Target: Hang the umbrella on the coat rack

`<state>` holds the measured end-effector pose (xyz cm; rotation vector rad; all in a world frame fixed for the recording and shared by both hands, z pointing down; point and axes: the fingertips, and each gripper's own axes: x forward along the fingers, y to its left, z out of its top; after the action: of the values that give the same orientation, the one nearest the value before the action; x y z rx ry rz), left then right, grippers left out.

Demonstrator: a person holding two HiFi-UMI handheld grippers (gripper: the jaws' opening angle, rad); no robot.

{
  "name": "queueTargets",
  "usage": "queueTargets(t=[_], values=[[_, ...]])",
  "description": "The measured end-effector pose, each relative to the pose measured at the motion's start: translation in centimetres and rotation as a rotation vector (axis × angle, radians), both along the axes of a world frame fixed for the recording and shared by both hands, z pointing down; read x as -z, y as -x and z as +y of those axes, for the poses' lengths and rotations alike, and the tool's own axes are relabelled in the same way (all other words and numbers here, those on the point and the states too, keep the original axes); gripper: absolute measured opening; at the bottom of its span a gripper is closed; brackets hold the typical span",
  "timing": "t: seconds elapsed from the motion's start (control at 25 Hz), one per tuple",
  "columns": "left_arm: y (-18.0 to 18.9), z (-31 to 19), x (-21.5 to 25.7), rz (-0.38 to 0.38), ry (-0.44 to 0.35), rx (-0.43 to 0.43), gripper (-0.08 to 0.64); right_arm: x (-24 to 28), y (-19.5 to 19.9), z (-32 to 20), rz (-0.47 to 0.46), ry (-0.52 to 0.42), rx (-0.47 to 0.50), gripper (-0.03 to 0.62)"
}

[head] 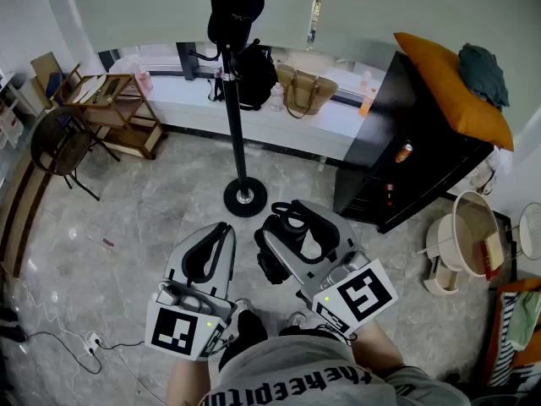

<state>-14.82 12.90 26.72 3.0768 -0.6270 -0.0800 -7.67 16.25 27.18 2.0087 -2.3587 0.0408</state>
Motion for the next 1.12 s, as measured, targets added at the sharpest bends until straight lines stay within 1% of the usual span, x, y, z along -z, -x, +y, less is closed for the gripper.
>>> queueTargets(t=[0.56, 0.92, 1.12], values=[[0.9, -1.6, -0.1, 0.011, 0.0, -0.038, 0.037, -0.1, 1.4, -1.2, 0.016, 0.002, -0.034, 0.238], [1.9, -4.7, 0.3, 0.017, -0.014, -0.076, 0.035, -0.3, 2.7, -3.8, 0.01, -0.001, -0.065, 0.239], [2.5, -6.2, 0.2, 0.025, -0.022, -0.108, 0.037, -0.2, 2.9, -4.8, -0.011, -0.022, -0.109, 0.239]])
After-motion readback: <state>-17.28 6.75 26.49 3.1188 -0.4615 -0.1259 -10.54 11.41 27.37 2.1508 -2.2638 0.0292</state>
